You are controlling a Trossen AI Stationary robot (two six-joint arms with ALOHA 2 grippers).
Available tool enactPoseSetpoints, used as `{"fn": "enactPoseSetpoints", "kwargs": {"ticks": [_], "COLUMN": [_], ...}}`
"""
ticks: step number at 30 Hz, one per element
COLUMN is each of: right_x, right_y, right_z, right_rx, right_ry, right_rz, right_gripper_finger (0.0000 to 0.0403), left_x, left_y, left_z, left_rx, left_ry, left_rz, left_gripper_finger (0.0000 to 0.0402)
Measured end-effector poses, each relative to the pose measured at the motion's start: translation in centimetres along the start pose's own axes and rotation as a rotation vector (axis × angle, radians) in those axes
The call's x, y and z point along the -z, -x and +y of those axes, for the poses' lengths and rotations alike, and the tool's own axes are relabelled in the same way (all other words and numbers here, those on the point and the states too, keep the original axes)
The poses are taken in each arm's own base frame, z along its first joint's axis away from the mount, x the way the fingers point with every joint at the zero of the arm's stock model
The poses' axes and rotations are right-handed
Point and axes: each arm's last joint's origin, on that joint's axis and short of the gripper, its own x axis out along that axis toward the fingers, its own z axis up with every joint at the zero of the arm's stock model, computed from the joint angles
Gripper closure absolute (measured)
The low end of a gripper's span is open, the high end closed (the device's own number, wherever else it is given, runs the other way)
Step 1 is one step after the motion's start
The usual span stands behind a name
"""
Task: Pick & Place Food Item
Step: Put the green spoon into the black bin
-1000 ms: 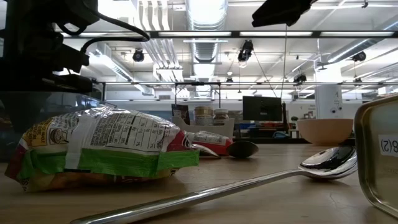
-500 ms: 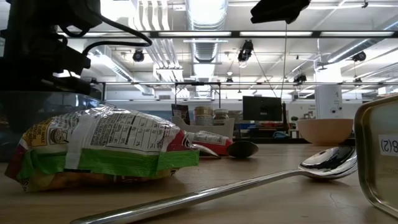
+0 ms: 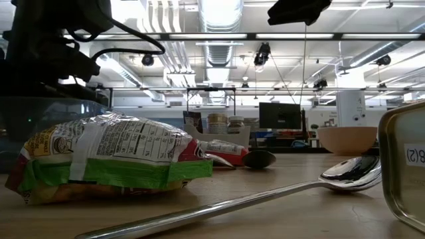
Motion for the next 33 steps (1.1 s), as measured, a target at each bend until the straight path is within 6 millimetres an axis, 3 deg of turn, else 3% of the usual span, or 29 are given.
{"fn": "enactPoseSetpoints", "kwargs": {"ticks": [12, 26, 33], "right_x": [0.0, 0.1, 0.1], "right_y": [0.0, 0.0, 0.0], "right_z": [0.0, 0.0, 0.0], "right_rx": [0.0, -0.001, -0.004], "right_ry": [-0.01, -0.184, -0.236], "right_rz": [0.0, 0.001, 0.003], "right_gripper_finger": [0.0195, 0.0195, 0.0195], "left_x": [-0.5, -1.4, -1.1], "left_y": [0.1, 0.3, -0.3], "left_z": [0.0, -0.2, -0.1], "left_rx": [0.014, 0.01, 0.01], "left_ry": [-0.109, -0.344, -0.355], "left_rz": [-0.047, -0.132, -0.113], "left_gripper_finger": [0.0401, 0.0401, 0.0401]}}
